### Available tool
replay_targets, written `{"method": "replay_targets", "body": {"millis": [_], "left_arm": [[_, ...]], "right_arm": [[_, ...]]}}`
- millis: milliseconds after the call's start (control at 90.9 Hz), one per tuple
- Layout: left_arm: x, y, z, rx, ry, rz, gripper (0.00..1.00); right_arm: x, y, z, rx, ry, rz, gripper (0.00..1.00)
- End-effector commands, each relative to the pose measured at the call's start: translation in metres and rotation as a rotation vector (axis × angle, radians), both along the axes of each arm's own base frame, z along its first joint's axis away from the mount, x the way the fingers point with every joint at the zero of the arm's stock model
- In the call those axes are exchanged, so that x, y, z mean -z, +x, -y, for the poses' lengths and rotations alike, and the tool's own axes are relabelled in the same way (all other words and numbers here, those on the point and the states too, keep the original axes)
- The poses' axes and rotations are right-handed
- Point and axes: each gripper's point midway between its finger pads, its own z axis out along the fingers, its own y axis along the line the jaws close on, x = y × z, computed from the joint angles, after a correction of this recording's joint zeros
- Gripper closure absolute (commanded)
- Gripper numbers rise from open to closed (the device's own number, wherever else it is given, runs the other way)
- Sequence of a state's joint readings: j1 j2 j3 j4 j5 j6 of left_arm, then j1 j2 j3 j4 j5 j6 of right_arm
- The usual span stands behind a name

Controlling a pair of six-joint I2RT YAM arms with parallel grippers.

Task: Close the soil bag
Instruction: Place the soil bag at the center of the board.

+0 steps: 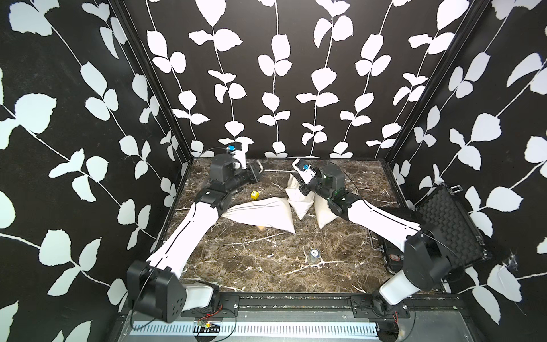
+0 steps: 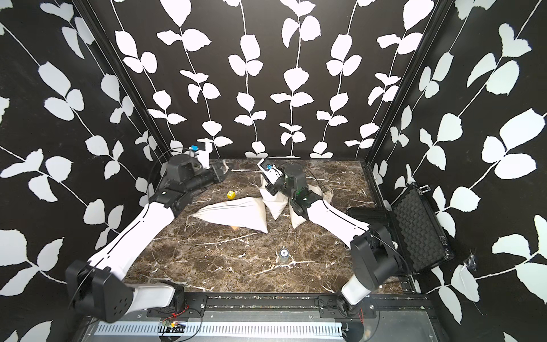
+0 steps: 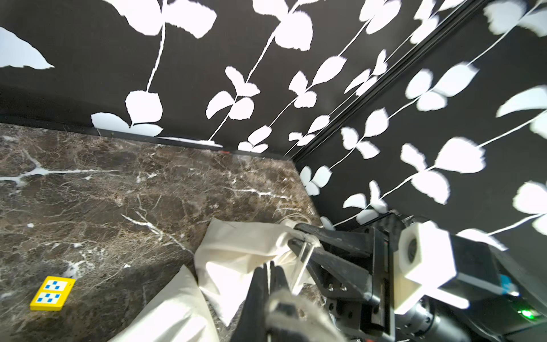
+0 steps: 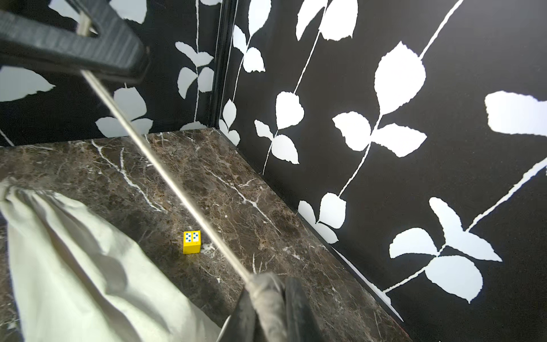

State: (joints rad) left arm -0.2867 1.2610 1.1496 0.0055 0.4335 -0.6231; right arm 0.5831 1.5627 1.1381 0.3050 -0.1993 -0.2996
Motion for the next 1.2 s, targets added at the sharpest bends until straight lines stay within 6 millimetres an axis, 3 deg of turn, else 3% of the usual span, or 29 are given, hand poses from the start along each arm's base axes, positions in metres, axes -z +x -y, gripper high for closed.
{"method": "replay_targets", "body": {"millis": [0,88,154,231,385,473,561,671,715,814,1023,1111,1188], "left_arm": [[-0.120,-0.012,-0.109,-0.397,-0.104,0.360,1.00],[-0.112,-0.020,-0.110,-0.390,-0.073,0.344,1.00],[-0.091,-0.020,-0.110,-0.390,-0.058,0.308,1.00],[-0.046,-0.015,-0.113,-0.415,-0.027,0.221,1.00],[0.063,-0.014,-0.133,-0.524,0.056,0.024,1.00],[0.117,-0.024,-0.152,-0.619,0.134,-0.071,1.00],[0.166,-0.037,-0.171,-0.714,0.188,-0.156,1.00],[0.214,-0.057,-0.187,-0.804,0.202,-0.234,1.00],[0.225,-0.064,-0.194,-0.839,0.205,-0.246,0.92],[0.225,-0.071,-0.207,-0.887,0.257,-0.228,0.66],[0.175,-0.088,-0.253,-1.090,0.529,-0.111,0.04],[0.148,-0.096,-0.266,-1.148,0.632,-0.026,0.01],[0.135,-0.094,-0.263,-1.122,0.689,0.061,0.01]], "right_arm": [[0.101,0.034,0.156,0.579,-0.323,-0.258,0.82],[0.105,0.030,0.150,0.540,-0.329,-0.287,0.81],[0.109,0.026,0.141,0.490,-0.308,-0.320,0.81],[0.108,0.018,0.127,0.422,-0.249,-0.354,0.78],[0.070,0.000,0.122,0.381,-0.107,-0.295,0.67],[0.048,-0.011,0.138,0.418,-0.073,-0.245,0.62],[0.037,-0.017,0.169,0.516,-0.055,-0.203,0.55],[0.038,-0.023,0.214,0.669,-0.029,-0.186,0.47],[0.043,-0.025,0.232,0.734,-0.015,-0.190,0.44],[0.057,-0.030,0.270,0.875,0.042,-0.179,0.35],[0.113,-0.040,0.341,1.136,0.186,-0.216,0.05],[0.128,-0.041,0.355,1.180,0.197,-0.194,0.00],[0.138,-0.041,0.361,1.192,0.199,-0.167,0.00]]}}
